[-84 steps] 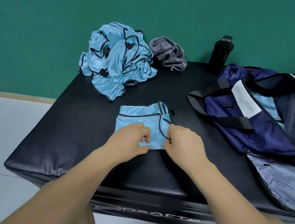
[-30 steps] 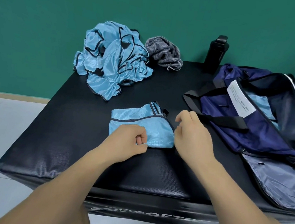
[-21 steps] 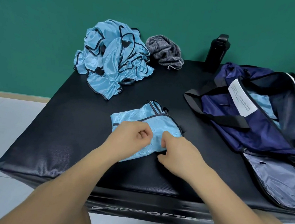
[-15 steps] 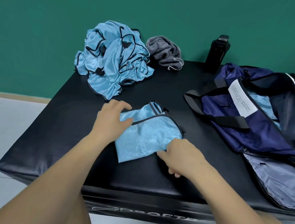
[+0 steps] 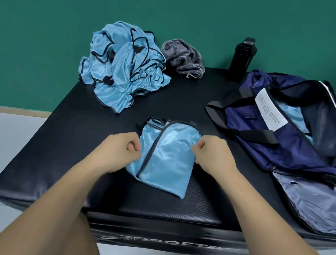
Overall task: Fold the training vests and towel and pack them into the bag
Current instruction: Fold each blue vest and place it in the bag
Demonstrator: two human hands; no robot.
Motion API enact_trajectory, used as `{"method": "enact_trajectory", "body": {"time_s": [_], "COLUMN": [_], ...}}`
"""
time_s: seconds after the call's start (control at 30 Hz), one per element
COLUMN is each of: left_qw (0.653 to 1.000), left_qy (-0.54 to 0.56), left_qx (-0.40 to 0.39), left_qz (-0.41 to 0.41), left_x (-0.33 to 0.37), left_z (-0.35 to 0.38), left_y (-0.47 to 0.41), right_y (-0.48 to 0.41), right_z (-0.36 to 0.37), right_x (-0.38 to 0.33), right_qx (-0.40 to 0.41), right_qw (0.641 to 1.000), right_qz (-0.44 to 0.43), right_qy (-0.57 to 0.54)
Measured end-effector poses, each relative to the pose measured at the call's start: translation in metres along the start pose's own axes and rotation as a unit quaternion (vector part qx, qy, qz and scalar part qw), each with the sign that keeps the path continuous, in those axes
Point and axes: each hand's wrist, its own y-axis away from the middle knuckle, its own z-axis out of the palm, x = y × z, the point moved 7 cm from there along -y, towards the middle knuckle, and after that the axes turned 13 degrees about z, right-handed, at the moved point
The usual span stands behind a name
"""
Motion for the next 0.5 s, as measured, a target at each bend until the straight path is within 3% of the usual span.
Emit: {"method": "enact_trajectory", "body": {"time_s": [0.13, 0.3, 0.5], "left_qw": [0.997, 0.986, 0.972], "left_qy": [-0.009, -0.119, -0.08], "left_qx": [-0.068, -0.04, -0.074], "left_qz": [0.027, 0.112, 0.21], "left_x": [0.017, 0.042, 0.068], "left_z": [0.014, 0.014, 0.034], "left_y": [0.008, 0.011, 0.017], "right_y": [-0.011, -0.002, 0.035], "right_z": [-0.006, -0.012, 0.006], "right_x": [-0.007, -0.012, -0.021], "right_qx": [0.03, 0.054, -0.04], "right_qw": [0.999, 0.994, 0.976], "right_qz": [-0.034, -0.09, -0.211], "right_qy": [-0.025, 0.003, 0.048]}}
